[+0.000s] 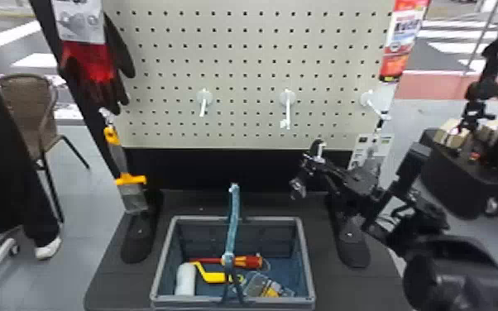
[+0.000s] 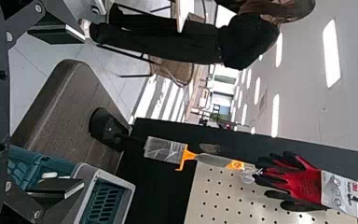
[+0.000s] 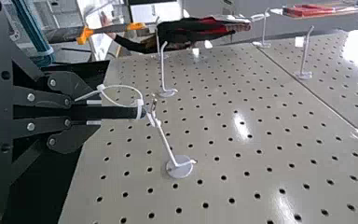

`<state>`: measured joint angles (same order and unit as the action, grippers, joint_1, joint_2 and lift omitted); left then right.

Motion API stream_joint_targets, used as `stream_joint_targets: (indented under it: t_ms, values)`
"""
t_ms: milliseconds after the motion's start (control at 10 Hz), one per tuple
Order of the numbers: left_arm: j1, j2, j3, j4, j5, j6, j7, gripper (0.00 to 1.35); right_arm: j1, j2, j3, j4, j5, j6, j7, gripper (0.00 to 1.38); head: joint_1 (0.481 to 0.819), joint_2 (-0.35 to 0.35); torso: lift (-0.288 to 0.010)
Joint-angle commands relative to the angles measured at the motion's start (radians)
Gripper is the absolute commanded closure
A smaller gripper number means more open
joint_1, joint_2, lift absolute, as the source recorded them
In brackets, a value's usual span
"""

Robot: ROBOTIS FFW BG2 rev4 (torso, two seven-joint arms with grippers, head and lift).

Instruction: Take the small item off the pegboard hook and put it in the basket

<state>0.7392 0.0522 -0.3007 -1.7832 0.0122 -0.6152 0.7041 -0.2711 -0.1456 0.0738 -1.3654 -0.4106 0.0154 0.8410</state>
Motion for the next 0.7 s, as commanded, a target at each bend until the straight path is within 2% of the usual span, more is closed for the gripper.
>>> stream_joint_targets:
  t_ms: [0, 200, 600]
  values:
    - [0.002, 0.000, 0.000, 0.000, 0.002, 0.002, 0.000, 0.21, 0.050, 0.003, -0.011, -0.020, -0.034, -0.002, -0.011, 1.24, 0.549, 0.000, -0.100]
    - [0.002, 0.003, 0.000, 0.000, 0.002, 0.003, 0.000, 0.21, 0.108, 0.029, -0.009, -0.028, -0.056, 0.008, -0.014, 1.24, 0.549, 0.000, -0.100]
    - [0.002, 0.005, -0.003, 0.000, 0.005, 0.006, -0.002, 0.21, 0.128, 0.026, 0.073, 0.019, -0.109, 0.017, -0.014, 1.24, 0.549, 0.000, -0.100]
